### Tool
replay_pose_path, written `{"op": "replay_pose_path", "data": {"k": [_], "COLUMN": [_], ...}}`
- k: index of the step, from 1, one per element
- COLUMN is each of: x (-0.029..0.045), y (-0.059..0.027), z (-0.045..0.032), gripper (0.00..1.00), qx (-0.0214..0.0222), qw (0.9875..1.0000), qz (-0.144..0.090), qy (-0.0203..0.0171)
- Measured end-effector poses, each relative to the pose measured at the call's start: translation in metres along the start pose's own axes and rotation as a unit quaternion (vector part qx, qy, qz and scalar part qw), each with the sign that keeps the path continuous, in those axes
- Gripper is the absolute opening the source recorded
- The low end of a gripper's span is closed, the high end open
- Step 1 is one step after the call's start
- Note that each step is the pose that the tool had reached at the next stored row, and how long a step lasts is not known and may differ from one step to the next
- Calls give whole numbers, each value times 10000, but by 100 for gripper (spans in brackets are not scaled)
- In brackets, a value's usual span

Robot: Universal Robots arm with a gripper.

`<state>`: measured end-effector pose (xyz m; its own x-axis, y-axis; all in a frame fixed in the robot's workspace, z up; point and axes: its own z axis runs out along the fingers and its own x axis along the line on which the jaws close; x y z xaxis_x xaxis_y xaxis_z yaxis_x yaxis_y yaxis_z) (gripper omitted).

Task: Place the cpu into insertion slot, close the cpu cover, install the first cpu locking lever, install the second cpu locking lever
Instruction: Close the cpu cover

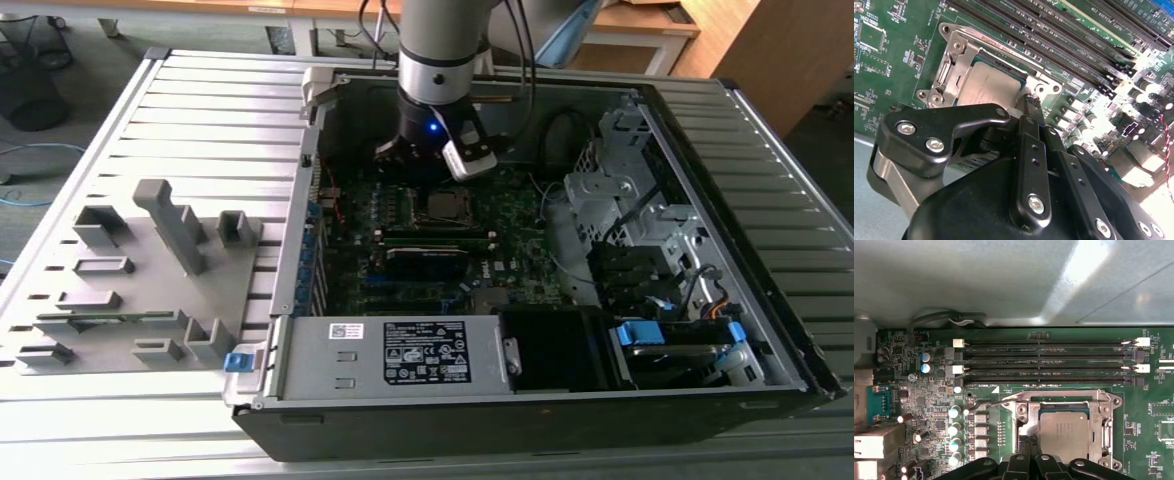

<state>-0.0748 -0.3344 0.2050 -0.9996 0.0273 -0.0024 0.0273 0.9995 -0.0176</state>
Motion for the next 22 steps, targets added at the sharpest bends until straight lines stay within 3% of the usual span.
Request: {"op": "replay_pose_path", "data": {"k": [22], "x": [9], "y": [24], "z": [49], "gripper": [11], "qx": [-18], "qw": [10000], "qz": [0], "qy": [-1]}}
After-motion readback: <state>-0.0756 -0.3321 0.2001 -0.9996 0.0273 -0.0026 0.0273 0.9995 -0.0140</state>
